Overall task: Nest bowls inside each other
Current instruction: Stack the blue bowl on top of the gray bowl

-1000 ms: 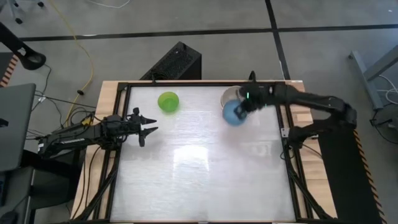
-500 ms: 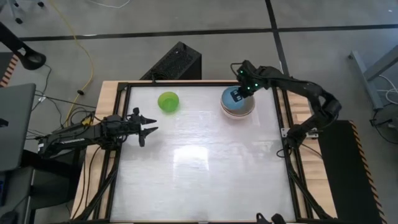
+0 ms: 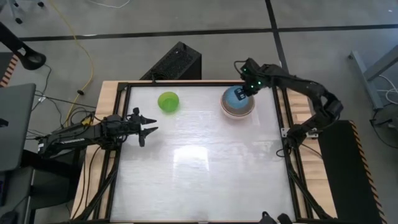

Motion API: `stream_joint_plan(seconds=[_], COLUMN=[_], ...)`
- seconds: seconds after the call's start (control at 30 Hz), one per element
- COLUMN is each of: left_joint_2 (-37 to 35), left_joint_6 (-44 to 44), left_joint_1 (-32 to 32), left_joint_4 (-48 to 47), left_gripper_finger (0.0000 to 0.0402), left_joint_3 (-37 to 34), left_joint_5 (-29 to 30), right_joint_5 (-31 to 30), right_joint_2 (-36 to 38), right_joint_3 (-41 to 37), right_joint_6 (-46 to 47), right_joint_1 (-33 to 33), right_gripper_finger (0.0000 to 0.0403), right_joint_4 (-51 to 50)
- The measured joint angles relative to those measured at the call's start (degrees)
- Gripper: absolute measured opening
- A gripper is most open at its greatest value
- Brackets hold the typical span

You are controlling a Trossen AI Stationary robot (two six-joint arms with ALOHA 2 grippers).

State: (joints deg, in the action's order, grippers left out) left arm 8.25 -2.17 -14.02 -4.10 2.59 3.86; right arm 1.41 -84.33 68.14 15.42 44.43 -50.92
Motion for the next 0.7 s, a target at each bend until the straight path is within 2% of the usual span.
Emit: stream_joint_plan(seconds=[0.7], left_joint_2=[0.0], left_joint_6=[0.0], left_joint_1=[0.0], left_joint_4=[0.0], left_gripper_finger=[0.0158], left_joint_3=[0.0], left_joint_5=[0.0], right_joint_5=[-3.8], right_joint_2=[-4.7], right_joint_3=[0.0], right_joint_6=[0.4], right_joint_1=[-0.3], right_gripper_finger=[0.0019], right_joint_4=[-0.7])
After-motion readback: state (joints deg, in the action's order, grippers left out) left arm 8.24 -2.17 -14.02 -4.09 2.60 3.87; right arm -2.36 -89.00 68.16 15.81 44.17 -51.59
